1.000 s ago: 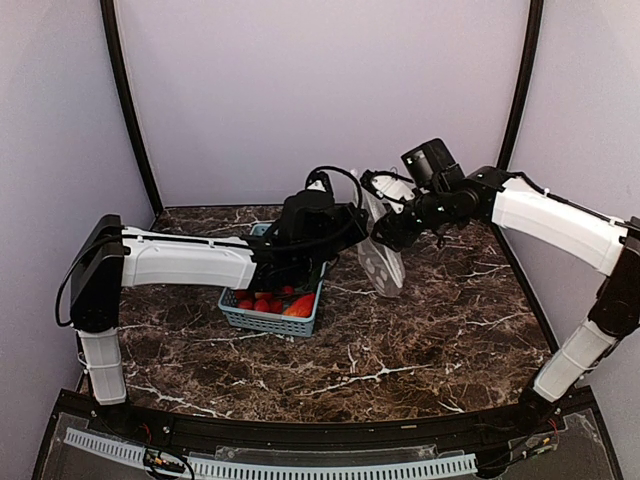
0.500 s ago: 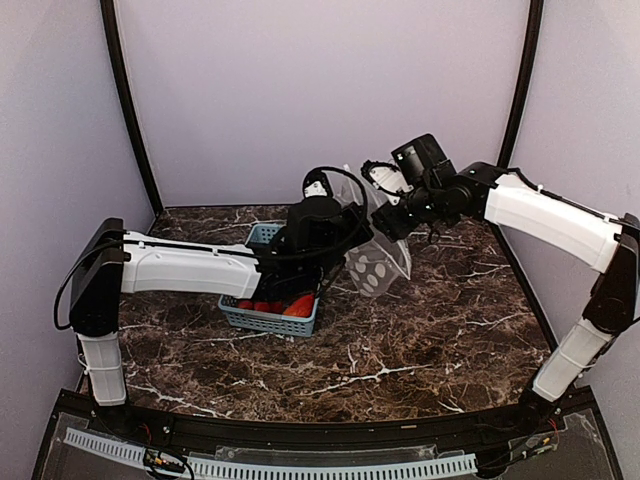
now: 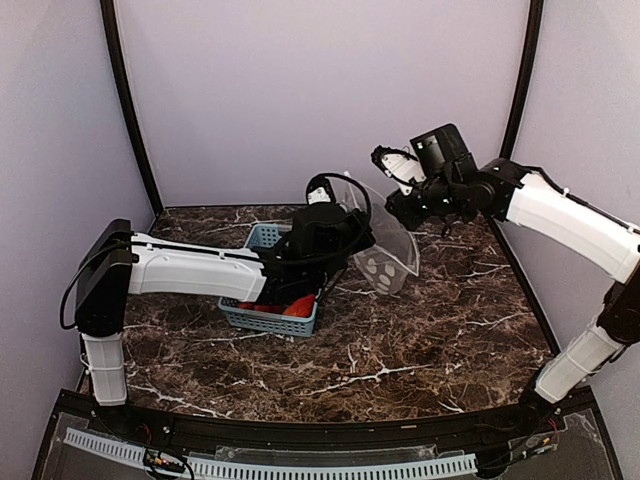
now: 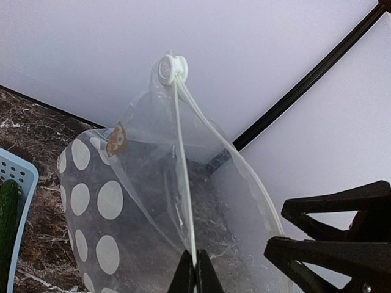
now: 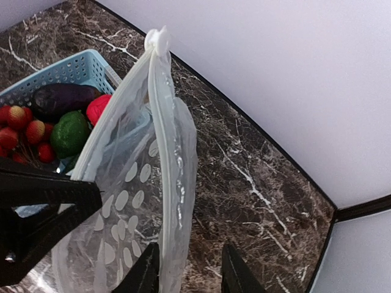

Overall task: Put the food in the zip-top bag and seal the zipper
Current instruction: Pass from the left arm to the right, then pick up the fake fruit from the bin.

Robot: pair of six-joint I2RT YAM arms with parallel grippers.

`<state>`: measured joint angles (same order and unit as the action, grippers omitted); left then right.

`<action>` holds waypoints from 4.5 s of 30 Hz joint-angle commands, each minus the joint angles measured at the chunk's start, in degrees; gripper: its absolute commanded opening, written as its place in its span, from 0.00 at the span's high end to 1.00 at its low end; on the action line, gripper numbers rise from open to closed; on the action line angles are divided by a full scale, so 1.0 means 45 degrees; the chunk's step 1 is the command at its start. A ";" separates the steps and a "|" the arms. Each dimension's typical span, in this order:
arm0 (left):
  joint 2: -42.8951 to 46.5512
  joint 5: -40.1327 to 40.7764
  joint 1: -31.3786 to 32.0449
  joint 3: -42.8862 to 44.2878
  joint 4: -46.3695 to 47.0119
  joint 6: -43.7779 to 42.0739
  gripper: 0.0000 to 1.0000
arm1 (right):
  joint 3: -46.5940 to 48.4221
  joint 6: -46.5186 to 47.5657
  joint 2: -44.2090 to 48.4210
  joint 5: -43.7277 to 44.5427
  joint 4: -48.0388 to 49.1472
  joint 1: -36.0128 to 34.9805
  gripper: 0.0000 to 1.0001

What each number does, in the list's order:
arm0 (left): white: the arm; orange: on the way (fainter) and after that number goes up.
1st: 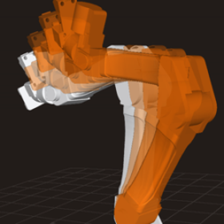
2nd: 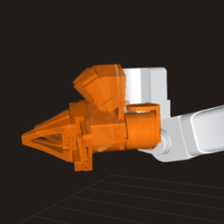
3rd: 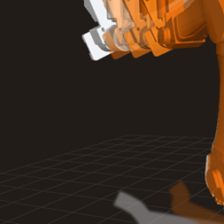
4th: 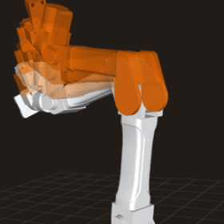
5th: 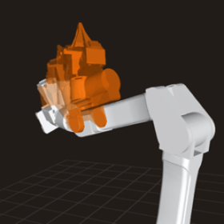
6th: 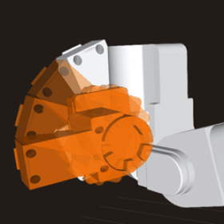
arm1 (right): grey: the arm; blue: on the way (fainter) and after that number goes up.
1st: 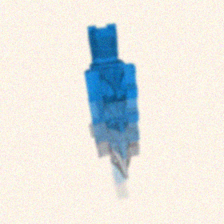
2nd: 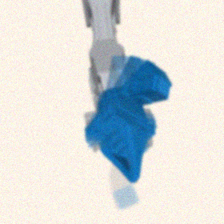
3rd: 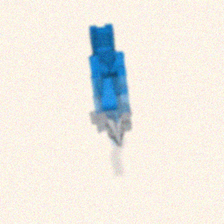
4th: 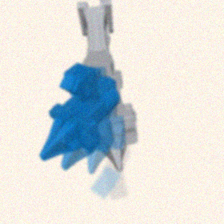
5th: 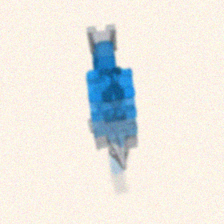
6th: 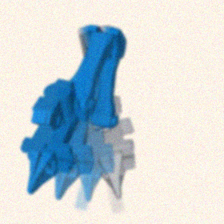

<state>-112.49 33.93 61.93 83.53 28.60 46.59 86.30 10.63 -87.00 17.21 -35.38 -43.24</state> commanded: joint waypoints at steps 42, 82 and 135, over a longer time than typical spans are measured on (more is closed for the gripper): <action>0.3927 -0.6437 -0.2730 -0.3093 -0.3315 -0.4194 0.01 | -0.0970 0.1300 -0.0058 -0.4693 0.1648 0.3904 1.00; 0.1343 -0.8213 -0.2952 0.0856 -1.4820 -1.4407 0.49 | -0.4237 0.0848 -0.0004 -0.8829 0.3072 0.3868 1.00; -0.1063 -0.8531 -0.4800 0.2195 -1.6011 -1.7599 0.98 | -0.4110 0.0685 -0.0640 -0.9424 0.2858 0.3849 1.00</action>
<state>-117.97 -4.23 40.49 92.23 -40.47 -32.99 67.53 14.26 -89.36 -24.47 -22.76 -25.56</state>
